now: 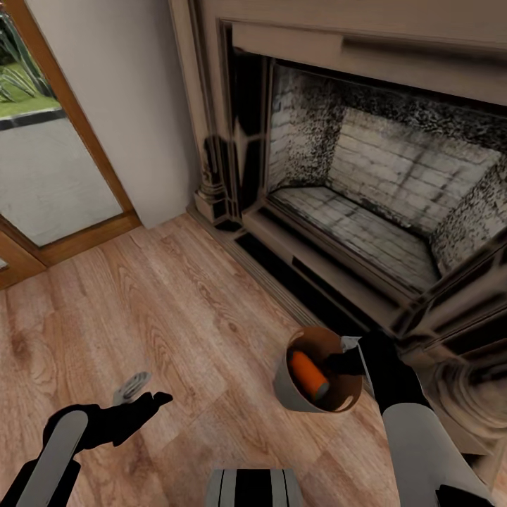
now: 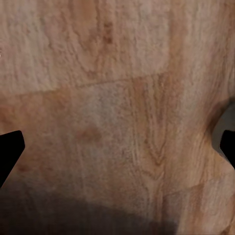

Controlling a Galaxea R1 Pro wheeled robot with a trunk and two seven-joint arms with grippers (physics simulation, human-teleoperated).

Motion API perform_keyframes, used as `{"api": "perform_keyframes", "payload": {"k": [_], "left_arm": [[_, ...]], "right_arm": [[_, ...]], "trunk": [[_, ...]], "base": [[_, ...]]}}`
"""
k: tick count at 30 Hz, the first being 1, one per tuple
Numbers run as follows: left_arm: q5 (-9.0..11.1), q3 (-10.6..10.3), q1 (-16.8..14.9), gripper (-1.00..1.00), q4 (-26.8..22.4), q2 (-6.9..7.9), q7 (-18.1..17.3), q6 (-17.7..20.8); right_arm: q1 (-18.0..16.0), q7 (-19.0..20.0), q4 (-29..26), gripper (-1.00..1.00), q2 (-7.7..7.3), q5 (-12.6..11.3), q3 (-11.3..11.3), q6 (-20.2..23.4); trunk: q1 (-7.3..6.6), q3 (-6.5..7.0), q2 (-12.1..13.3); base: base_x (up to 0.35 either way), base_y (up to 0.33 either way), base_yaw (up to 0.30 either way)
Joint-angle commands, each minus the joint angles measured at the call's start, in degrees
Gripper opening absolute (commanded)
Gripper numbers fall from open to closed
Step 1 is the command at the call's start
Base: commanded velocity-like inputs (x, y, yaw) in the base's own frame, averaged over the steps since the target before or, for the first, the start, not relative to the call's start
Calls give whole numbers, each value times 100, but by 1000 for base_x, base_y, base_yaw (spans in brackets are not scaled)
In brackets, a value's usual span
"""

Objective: Put the three can of soda from the living room inside the tash can in the kitchen.

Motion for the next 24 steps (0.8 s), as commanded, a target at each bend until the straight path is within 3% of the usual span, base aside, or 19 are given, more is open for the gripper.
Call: {"api": "perform_keyframes", "payload": {"k": [1, 12, 15, 24], "left_arm": [[-2, -4, -1, 100, 5, 0, 0, 0], [1, -19, -1, 100, 53, -7, 14, -15], [-8, -6, -1, 100, 55, -3, 17, -19], [-10, -5, -1, 100, 66, -5, 23, -19]], "right_arm": [[4, 13, 587, 100, 3, -203, 2, 34], [23, 26, 418, 100, 4, -211, 14, 34], [72, 29, -34, 100, 4, -209, 18, 34], [176, 64, -379, 100, 11, -212, 51, 34]], "trunk": [[1, -1, 1], [1, -1, 1], [-6, 66, 5], [-30, 265, 17]], "base": [[0, 0, 0], [0, 0, 0], [0, 0, 0], [0, 0, 0]]}}
